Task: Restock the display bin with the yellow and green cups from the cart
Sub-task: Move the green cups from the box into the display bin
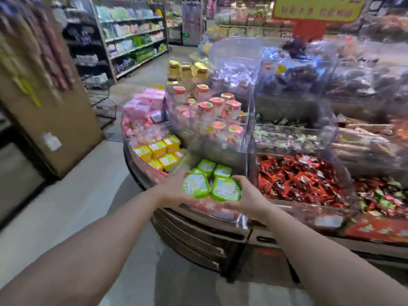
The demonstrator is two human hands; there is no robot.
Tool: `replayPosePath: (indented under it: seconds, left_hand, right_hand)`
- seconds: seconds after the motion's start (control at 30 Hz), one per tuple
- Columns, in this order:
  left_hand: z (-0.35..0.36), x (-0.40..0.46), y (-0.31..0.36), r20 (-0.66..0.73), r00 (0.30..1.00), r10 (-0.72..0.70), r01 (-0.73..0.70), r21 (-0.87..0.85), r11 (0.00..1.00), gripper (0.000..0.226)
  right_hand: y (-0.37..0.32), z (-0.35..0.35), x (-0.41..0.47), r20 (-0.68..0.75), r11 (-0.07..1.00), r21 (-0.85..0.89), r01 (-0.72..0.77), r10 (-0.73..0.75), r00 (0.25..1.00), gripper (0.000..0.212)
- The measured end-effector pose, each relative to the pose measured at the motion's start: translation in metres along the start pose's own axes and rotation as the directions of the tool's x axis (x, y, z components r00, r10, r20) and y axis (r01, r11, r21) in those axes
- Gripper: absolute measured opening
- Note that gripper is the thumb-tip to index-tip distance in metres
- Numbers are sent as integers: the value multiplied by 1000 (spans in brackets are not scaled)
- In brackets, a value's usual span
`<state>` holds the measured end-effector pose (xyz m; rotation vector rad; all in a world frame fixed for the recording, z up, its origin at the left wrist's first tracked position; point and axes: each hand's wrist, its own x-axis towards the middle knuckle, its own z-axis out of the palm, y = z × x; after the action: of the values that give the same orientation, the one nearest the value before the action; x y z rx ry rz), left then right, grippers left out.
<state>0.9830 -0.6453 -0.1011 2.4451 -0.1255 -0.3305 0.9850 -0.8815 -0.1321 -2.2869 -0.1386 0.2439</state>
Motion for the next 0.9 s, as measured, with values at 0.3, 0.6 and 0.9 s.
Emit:
replayPosePath:
  seconds: [0.3,0.6,0.9]
  left_hand:
    - [-57,51,-74,-72,996,-44,42,-25,999,86]
    - [-41,115,-65,16,1000,-2,2,-37,999,89]
    - [-32,175,-64,55,998,-7,7,-7,1000,96]
  right_hand:
    - [-20,48,76,-90,972,61,-228,233,968,94]
    - [19,38,131,-22,943,66,-327,329,944,95]
    - [69,75,170,36,854,-19,-520,521,853,104]
